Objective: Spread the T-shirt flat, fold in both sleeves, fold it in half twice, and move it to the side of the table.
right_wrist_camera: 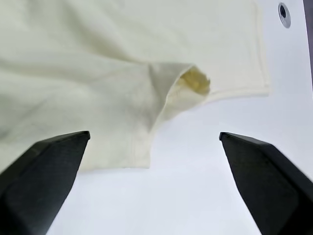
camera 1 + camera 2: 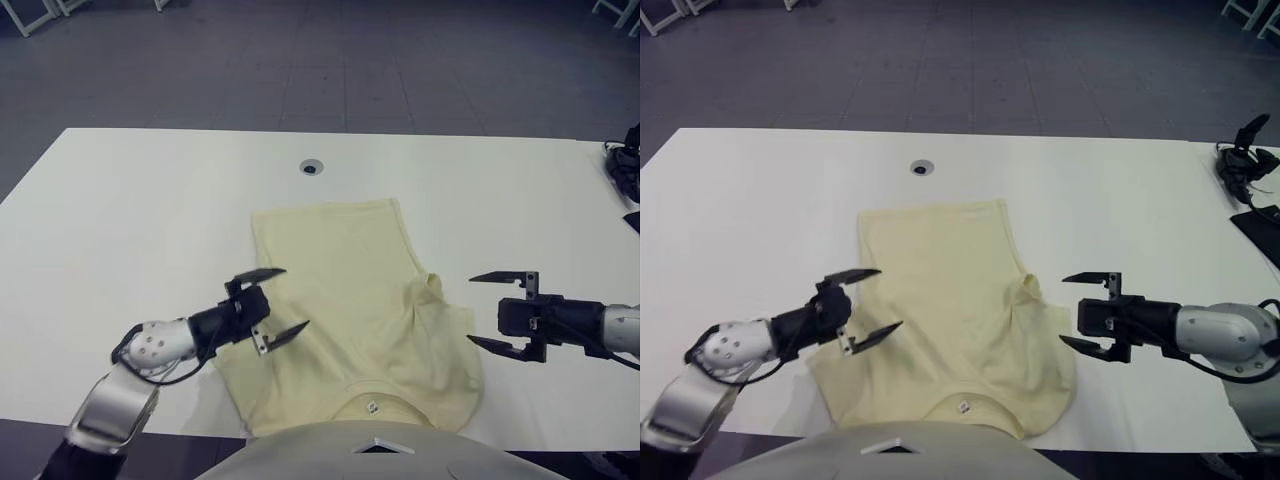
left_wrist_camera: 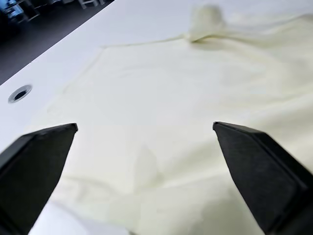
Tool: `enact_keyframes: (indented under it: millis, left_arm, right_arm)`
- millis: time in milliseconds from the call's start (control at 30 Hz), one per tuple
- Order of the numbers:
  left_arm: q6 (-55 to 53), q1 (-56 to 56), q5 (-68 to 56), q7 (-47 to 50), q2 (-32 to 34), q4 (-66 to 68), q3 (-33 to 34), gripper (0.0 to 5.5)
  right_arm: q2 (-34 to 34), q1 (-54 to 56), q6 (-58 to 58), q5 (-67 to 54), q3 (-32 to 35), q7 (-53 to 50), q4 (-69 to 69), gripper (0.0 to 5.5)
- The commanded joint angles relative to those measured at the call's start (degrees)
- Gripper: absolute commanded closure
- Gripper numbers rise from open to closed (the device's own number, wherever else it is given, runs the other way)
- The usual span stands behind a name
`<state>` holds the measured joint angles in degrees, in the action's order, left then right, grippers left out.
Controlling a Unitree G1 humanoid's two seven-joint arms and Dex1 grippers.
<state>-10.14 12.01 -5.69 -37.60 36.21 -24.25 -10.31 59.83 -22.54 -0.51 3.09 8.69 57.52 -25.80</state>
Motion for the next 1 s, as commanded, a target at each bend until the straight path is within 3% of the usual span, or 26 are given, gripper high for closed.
enact_keyframes:
  millis: [33,233,433,633,1000]
  left_arm:
    - [-0.4,-2.8,5.9,3.2,-1.9,4.8,-2.7,0.1]
    - [-0.3,-4.7,10.8,5.6,-3.5,8.7,-4.8,0.1]
    - [-0.6,-5.9,14.2,6.2,-4.6,10.5,-7.0,0.1]
    - [-0.3,-9.4,17.4,7.6,-6.6,14.1,-9.2,0.1]
    - [9.5,-13.5,14.4,5.2,-10.4,19.7,-11.2,0.1]
  right_arm:
    - [-1.6,2.6,3.0,9.1,-7.9,-3.6,3.8,0.12]
    - [0.7,2.8,7.6,19.3,-12.0,-8.2,10.3,0.12]
    - [5.9,-5.3,7.8,18.5,-6.0,-5.9,7.3,0.12]
    - [6.4,-12.8,5.0,16.3,-0.5,-2.6,-0.4,0.12]
    - [4.1,-8.7,-1.9,10.6,0.8,0.9,-5.8,0.12]
